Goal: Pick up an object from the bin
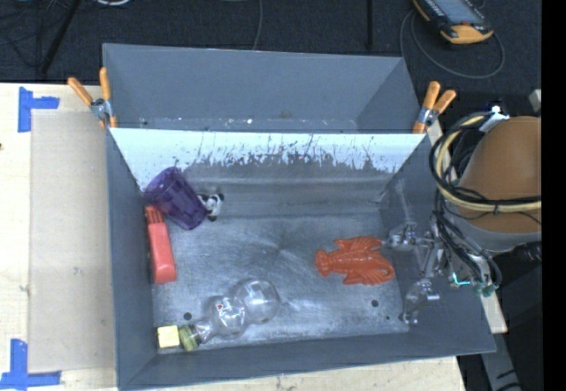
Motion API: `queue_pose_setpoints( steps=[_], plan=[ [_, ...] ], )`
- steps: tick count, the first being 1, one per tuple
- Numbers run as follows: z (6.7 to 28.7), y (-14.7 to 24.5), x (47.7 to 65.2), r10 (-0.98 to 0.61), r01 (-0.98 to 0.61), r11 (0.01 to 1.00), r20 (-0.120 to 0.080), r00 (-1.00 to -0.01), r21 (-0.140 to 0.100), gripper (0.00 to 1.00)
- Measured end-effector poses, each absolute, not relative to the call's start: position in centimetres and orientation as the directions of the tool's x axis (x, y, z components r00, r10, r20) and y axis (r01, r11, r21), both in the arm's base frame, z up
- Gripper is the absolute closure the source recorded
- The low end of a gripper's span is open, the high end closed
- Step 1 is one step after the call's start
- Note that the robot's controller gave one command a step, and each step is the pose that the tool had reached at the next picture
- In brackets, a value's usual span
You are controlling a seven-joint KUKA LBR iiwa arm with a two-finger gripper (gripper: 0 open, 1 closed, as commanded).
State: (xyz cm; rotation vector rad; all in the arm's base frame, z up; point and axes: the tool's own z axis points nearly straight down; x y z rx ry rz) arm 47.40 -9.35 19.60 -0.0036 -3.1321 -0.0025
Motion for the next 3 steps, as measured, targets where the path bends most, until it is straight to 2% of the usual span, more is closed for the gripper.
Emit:
queue_pose_setpoints(
  steps=[1,2,3],
  plan=[
    [19.9,-9.3,47.6,-0.001,-0.001,1.0,0.002,-1.0,0.0,0.0],
    [15.8,-6.2,49.9,-0.066,-0.066,0.998,-0.004,-0.998,-0.002,0.0],
    [7.4,-4.7,55.3,-0.257,-0.257,0.966,-0.011,-0.966,-0.002,1.0]
  ],
)
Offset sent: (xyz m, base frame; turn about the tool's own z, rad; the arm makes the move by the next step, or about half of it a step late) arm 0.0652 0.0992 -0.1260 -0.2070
